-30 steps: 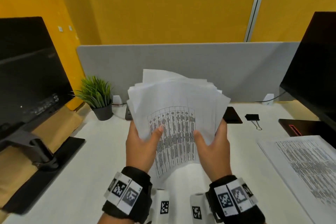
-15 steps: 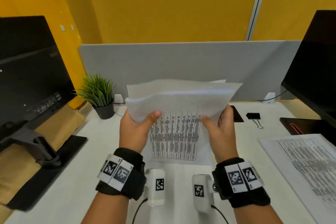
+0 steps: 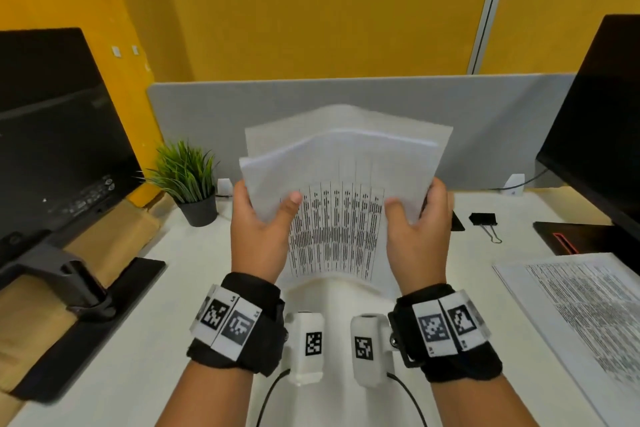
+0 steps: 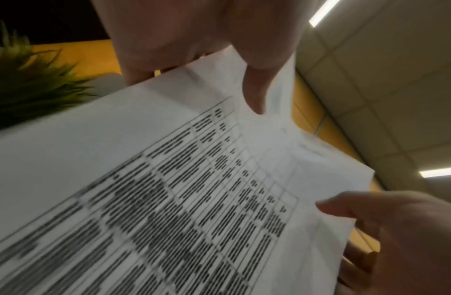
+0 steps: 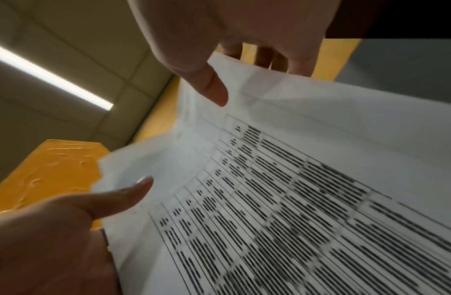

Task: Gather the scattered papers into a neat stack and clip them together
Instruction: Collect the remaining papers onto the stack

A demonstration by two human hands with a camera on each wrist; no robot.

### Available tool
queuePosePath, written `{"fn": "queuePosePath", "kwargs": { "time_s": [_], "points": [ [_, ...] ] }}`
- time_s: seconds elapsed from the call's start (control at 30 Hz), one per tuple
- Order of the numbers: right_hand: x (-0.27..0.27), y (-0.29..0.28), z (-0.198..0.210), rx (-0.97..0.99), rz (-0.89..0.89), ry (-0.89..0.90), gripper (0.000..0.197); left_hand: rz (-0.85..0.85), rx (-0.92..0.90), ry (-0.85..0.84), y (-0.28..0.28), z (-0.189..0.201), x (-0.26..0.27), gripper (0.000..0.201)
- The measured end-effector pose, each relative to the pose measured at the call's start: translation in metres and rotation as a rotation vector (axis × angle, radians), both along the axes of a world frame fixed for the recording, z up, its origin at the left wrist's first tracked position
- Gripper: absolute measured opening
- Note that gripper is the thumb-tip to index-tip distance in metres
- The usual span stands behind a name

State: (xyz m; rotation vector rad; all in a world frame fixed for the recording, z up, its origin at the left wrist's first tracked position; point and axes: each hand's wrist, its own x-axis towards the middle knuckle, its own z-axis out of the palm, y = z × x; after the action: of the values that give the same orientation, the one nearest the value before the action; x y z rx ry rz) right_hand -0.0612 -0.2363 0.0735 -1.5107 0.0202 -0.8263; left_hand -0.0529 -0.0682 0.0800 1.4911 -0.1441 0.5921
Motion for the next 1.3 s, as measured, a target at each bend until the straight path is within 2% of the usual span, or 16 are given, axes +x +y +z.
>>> {"fn": "queuePosePath", "kwargs": {
  "time_s": [0.1,0.17,0.23,0.33,0.43,0.57,0.73,0.8,0.87,0.93,1.0,1.07,1.13,1.2,1.27,1.3],
  "points": [
    [0.002,-0.002,0.003,-0.056,-0.042,-0.048,0.050,-0.027,0.010,-0.009,0.000,0.002,0.001,0.083],
    [0.002,-0.001,-0.004,0.042,0.042,-0.008,0.064,-0.074,-0.023,0.081,-0.001,-0.003,0.001,0.093],
    [0.003,0.001,-0.011,0.103,0.081,0.054,0.067,-0.046,-0.003,0.115,-0.002,-0.009,0.003,0.070],
    [0.004,0.008,-0.010,0.044,-0.001,0.075,0.041,0.054,0.021,0.091,-0.007,-0.009,0.008,0.028],
    [0.003,0.011,0.000,-0.012,-0.066,-0.005,0.024,0.114,-0.010,0.003,-0.013,0.000,0.009,0.032],
    [-0.002,0.008,-0.014,0.095,0.057,0.059,0.050,0.080,-0.081,0.037,-0.007,-0.008,0.008,0.063],
    [-0.007,0.006,-0.034,0.035,0.084,0.208,0.031,0.197,-0.015,0.096,-0.006,-0.022,0.003,0.025],
    [-0.006,0.005,-0.028,0.008,0.073,0.184,0.028,0.228,-0.053,0.043,-0.007,-0.017,0.002,0.026],
    [-0.003,-0.001,-0.025,0.013,-0.032,0.136,0.040,0.227,-0.128,0.004,-0.002,-0.010,0.002,0.035],
    [0.001,-0.012,-0.032,0.145,-0.120,0.204,0.066,0.231,-0.242,-0.005,0.005,-0.006,0.002,0.040],
    [0.000,-0.017,-0.039,0.448,0.020,0.363,0.091,0.217,-0.375,0.011,0.010,-0.003,0.000,0.041],
    [-0.003,-0.020,-0.052,0.700,0.322,0.371,0.103,0.137,-0.508,0.042,0.007,-0.003,-0.007,0.040],
    [-0.005,-0.021,-0.061,0.783,0.592,0.264,0.084,-0.015,-0.637,0.114,0.000,-0.008,-0.014,0.038],
    [-0.008,-0.024,-0.058,0.744,0.651,0.210,0.052,-0.112,-0.684,0.205,-0.002,-0.018,-0.020,0.036],
    [-0.014,-0.037,-0.051,0.607,0.573,0.171,0.046,0.067,-0.494,0.266,0.008,-0.023,-0.024,0.051],
    [-0.018,-0.046,-0.045,0.528,0.519,0.163,0.044,0.201,-0.312,0.260,0.018,-0.024,-0.024,0.071]
  ]
}}
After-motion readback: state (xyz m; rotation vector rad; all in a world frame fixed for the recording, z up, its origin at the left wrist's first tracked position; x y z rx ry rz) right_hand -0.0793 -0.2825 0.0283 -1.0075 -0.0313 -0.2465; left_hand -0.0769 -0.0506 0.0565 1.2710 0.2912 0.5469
